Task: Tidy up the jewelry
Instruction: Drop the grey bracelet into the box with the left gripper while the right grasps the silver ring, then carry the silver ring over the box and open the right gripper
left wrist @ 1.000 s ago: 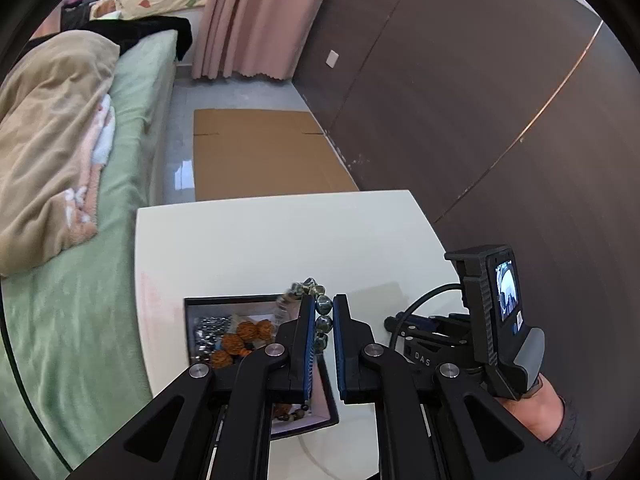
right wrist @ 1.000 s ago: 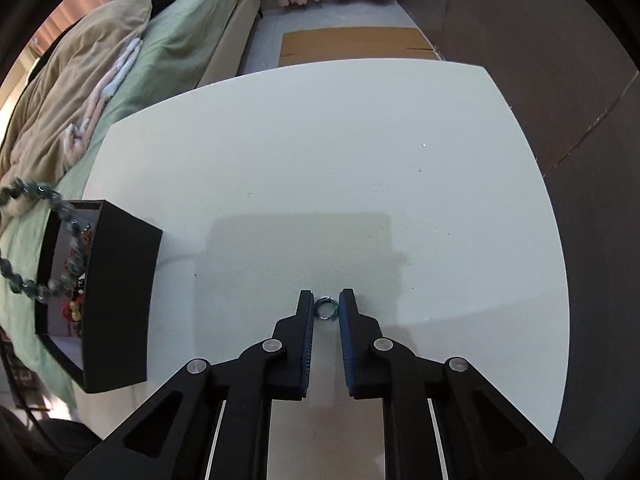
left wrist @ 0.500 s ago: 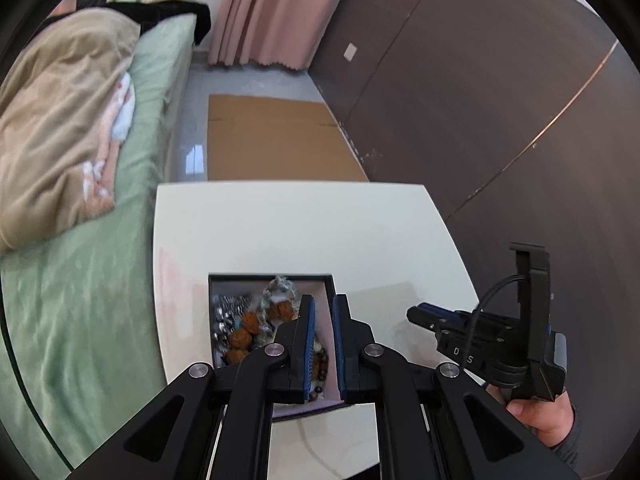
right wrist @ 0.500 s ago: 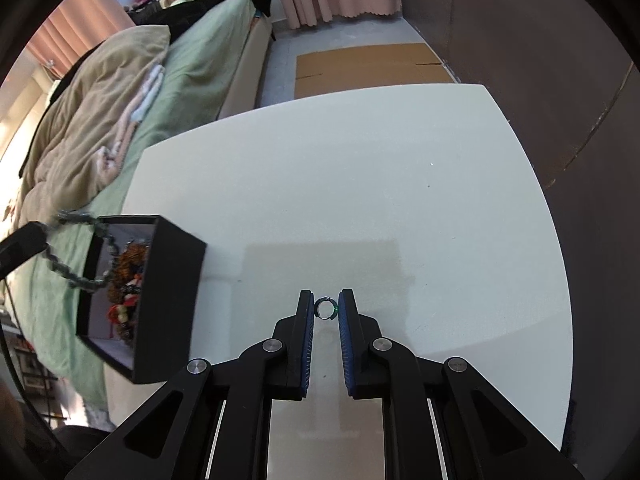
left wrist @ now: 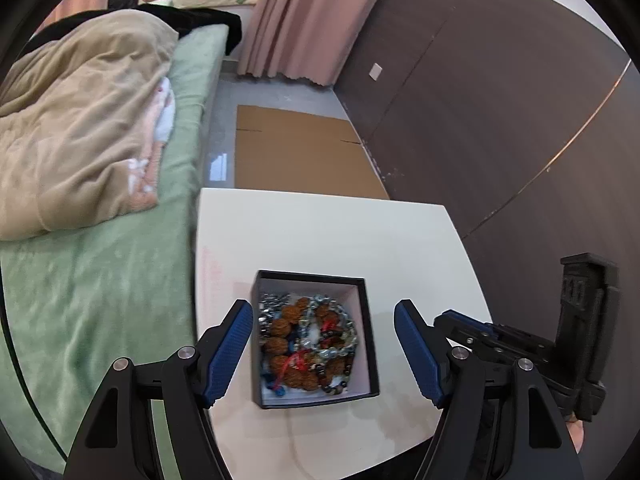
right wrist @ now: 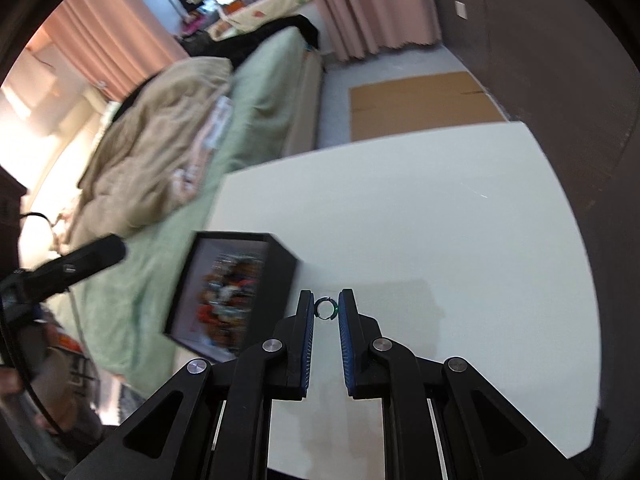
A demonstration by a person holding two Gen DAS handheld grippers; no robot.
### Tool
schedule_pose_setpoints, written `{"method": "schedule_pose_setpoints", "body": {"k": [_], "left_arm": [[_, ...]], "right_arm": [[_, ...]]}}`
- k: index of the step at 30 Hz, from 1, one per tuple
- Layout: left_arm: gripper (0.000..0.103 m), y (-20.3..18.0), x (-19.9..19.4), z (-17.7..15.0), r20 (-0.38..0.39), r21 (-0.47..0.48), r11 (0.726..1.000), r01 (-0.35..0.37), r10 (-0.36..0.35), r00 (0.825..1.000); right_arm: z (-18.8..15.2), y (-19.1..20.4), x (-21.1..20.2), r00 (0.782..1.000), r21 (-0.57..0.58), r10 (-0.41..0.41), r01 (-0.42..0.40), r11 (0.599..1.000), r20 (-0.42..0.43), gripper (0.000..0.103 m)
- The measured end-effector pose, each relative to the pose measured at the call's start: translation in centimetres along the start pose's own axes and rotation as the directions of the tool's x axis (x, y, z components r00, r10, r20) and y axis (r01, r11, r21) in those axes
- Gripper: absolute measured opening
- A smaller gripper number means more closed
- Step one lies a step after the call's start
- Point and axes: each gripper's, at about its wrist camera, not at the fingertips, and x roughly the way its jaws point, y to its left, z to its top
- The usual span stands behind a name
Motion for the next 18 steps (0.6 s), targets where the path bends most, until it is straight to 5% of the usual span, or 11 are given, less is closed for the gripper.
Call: {"method": "schedule_pose_setpoints", "body": {"k": [13, 18], "left_arm": [[0.074, 2.8, -2.9, -0.5, 0.07, -0.054, 0.997, -0.059, 0.063, 0.996], [0.074, 3.4, -3.2, -0.8, 0.079, -0.049, 0.995, -0.092, 0.096, 0.992]], "right_arm": [[1.7, 6.5, 0.9, 0.982, -0.086, 0.186, -0.182, 0.98, 0.043, 0.015], [1.8, 6.6, 1.4, 0.981, -0.081, 0.192, -0.189, 0.979, 0.035, 0.073]]}}
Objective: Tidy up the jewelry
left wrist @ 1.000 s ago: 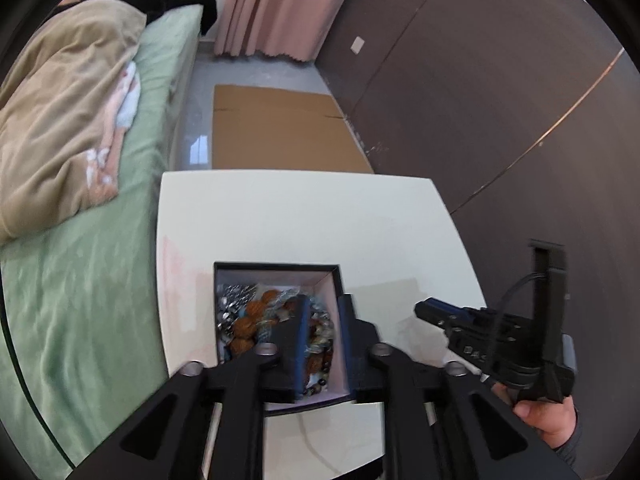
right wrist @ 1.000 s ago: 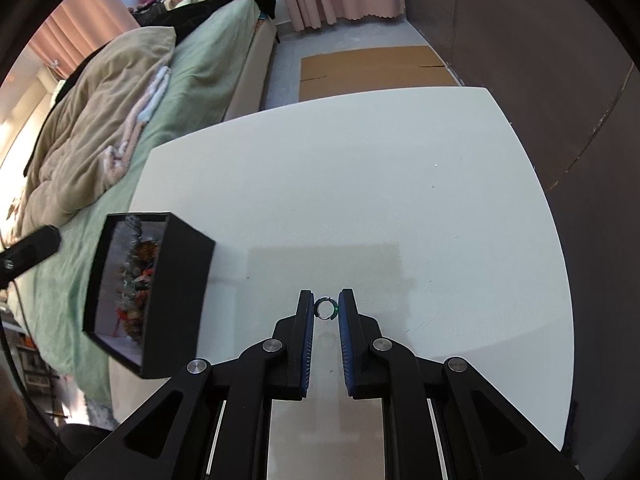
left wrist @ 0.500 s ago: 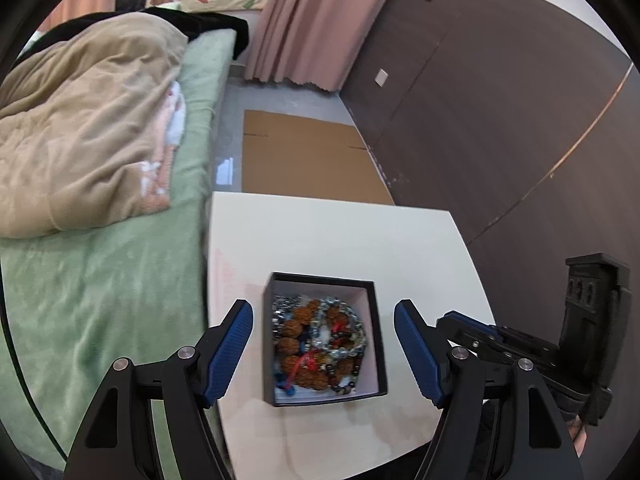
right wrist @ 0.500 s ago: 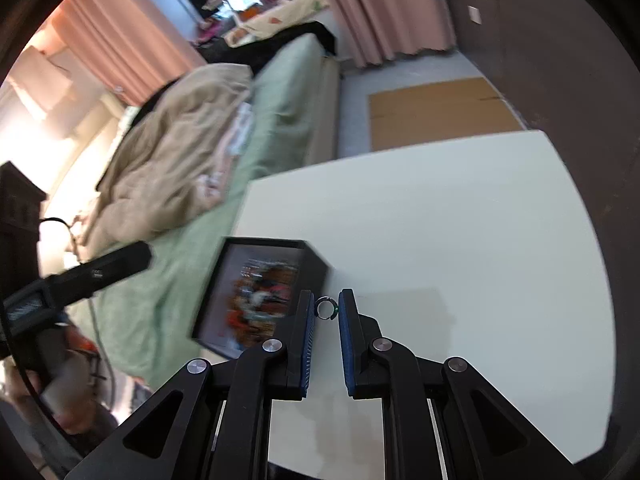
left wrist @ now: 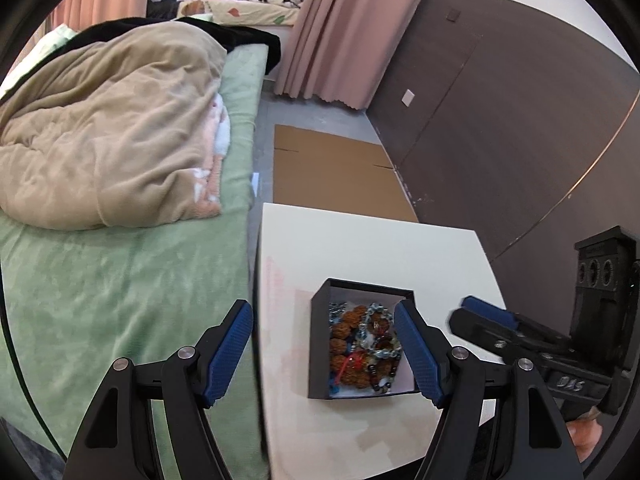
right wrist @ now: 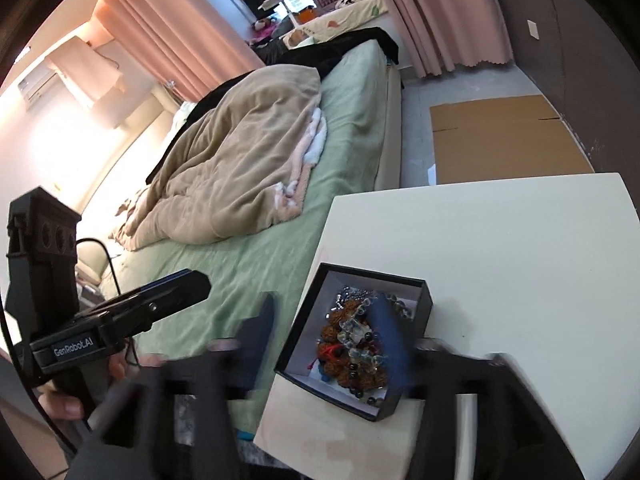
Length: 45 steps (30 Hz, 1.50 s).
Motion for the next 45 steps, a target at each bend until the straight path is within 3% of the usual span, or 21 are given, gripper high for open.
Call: {"method": "schedule_pose_setpoints", "body": {"k": [6, 14, 21, 22, 24, 26, 45], "left_arm": [[0.074, -0.9, -0.5, 0.0, 0.015, 0.039, 0.999, -0.004, 0.004, 1.0], [0.089, -3.5, -1.6, -0.6, 0.041, 0.108, 0.994, -0.002, -0.002, 0.999], [0.094, -5.1, -2.4, -1.9, 0.058, 0.146, 0.989, -0.005, -0.003, 0.998], [0.094, -5.3, -2.4, -2.1, 0.057, 0.15, 0.989, -0.004, -0.005, 0.998], [0.096, -5.8, -2.4, -2.6, 0.053, 0.166, 0.986, -0.003, -0.006, 0.999], [0.098, -6.2, -2.4, -3.1, 0.054, 0.179, 0.984, -0.005, -0.005, 0.999], [0.1, -9.4, -3.9, -6.3, 0.118, 0.248, 0.969, -0.011, -0.019, 0.993]], "right_arm": [[-0.1, -0.8, -2.1, 0.999, 0.016, -0.017, 0.016, 1.0, 0.027, 0.074], [-1.5, -1.8, -5.3, 0.998, 0.031, -0.058, 0.057, 0.998, 0.033, 0.074], [-2.5, -3.3, -7.7, 0.99, 0.043, -0.137, 0.135, 0.99, 0.036, 0.075], [-2.7, -3.6, -8.0, 0.989, 0.045, -0.146, 0.144, 0.989, 0.033, 0.077], [-3.1, -4.0, -8.7, 0.988, 0.049, -0.15, 0.148, 0.988, 0.035, 0.092], [-3.4, -4.3, -9.4, 0.985, 0.047, -0.163, 0.161, 0.986, 0.048, 0.096], [-6.1, -5.5, -13.8, 0.964, 0.035, -0.245, 0.242, 0.97, 0.105, 0.096]]}}
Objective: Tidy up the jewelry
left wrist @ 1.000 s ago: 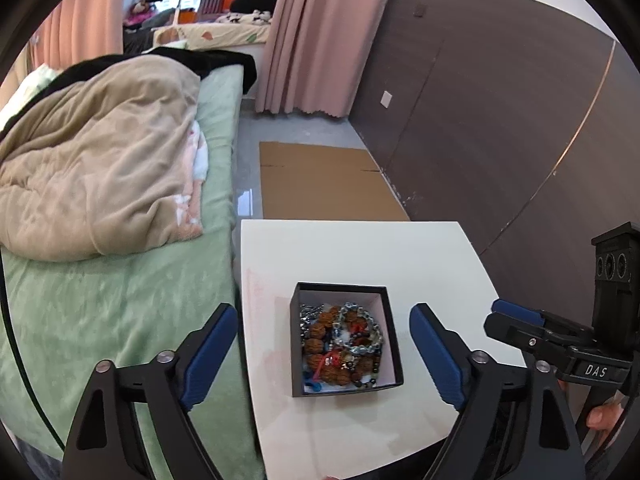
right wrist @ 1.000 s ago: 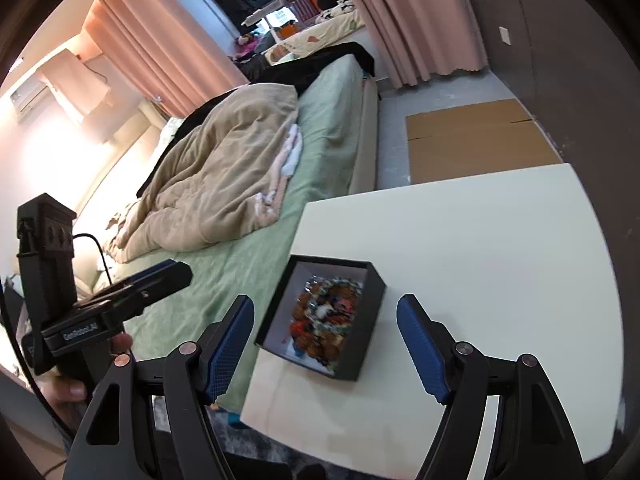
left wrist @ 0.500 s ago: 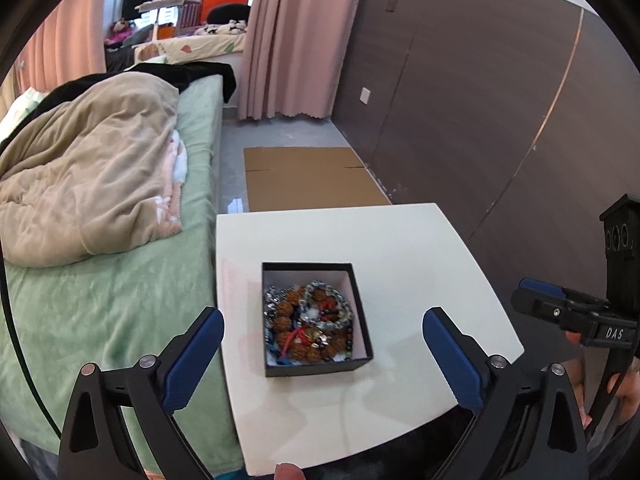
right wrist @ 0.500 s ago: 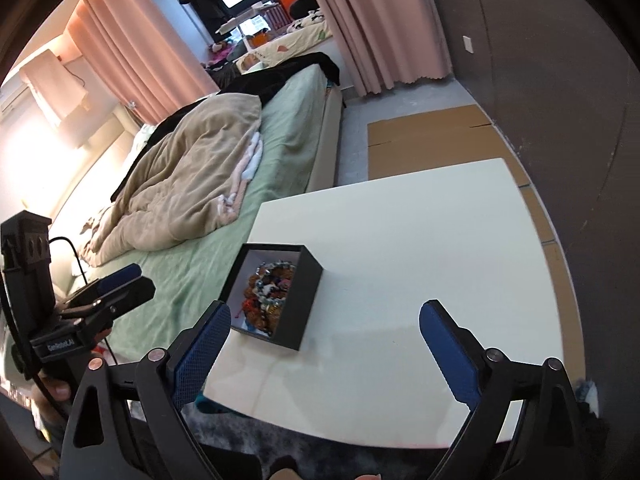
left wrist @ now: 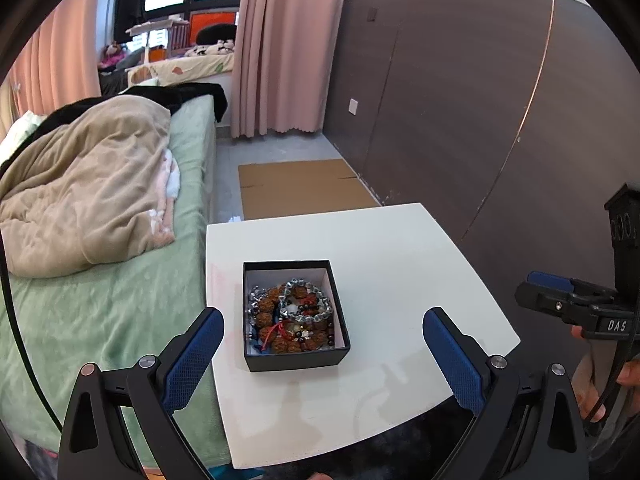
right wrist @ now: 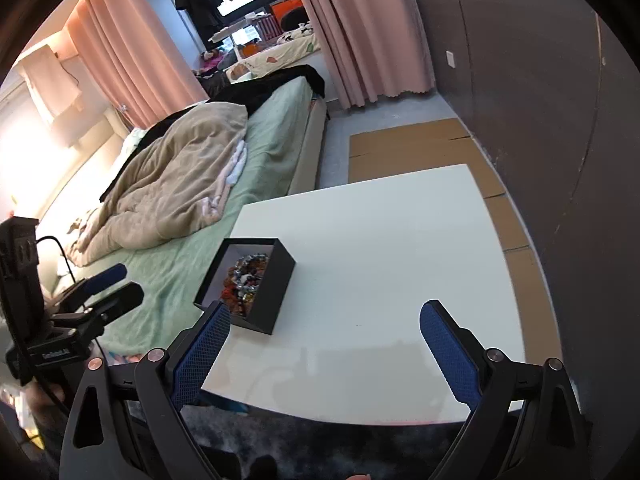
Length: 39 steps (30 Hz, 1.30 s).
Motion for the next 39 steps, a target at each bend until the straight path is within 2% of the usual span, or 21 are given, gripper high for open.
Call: {"method": "schedule_pose_setpoints", "body": {"k": [6, 28, 39], "left_arm": [[0.1, -0.2, 0.0, -0.3, 0.005, 0.011, 1.0, -0.013, 0.013, 1.0], [0.1, -0.2, 0.1, -0.2, 0.03, 0.006, 1.0, -0.008, 0.007, 1.0], [0.1, -0.2, 0.0, -0.2, 0.034, 0.009, 1.0, -0.013, 0.013, 0.999]], "right_arm": [[-1.5, -1.0, -0.5, 0.999, 0.002, -0.047, 0.047, 0.999, 0.017, 0.096], [-1.7, -1.2, -1.2, 0.996, 0.0, -0.052, 0.052, 0.999, 0.068, 0.096], [-1.6, -1.3, -1.3, 0.996, -0.003, -0.052, 0.052, 0.999, 0.068, 0.096]]}}
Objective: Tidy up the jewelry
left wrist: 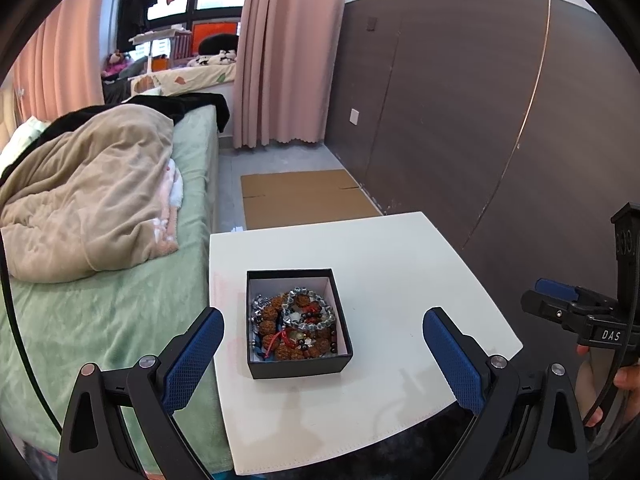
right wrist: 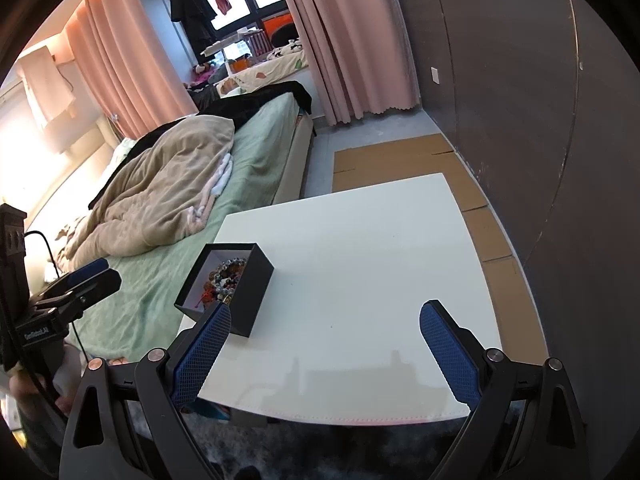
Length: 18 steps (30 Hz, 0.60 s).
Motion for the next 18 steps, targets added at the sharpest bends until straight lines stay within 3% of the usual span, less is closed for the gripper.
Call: {"method": "schedule_pose_setpoints", "body": {"k": [18], "left_arm": [[0.1, -0.28, -0.26, -0.04, 0.004, 0.003, 1.0, -0.005, 0.005, 1.0]], "right_arm": [[0.14, -0.23, 0.04, 1.0, 0.0, -0.009, 0.009, 1.0, 0.006, 0.096]]}}
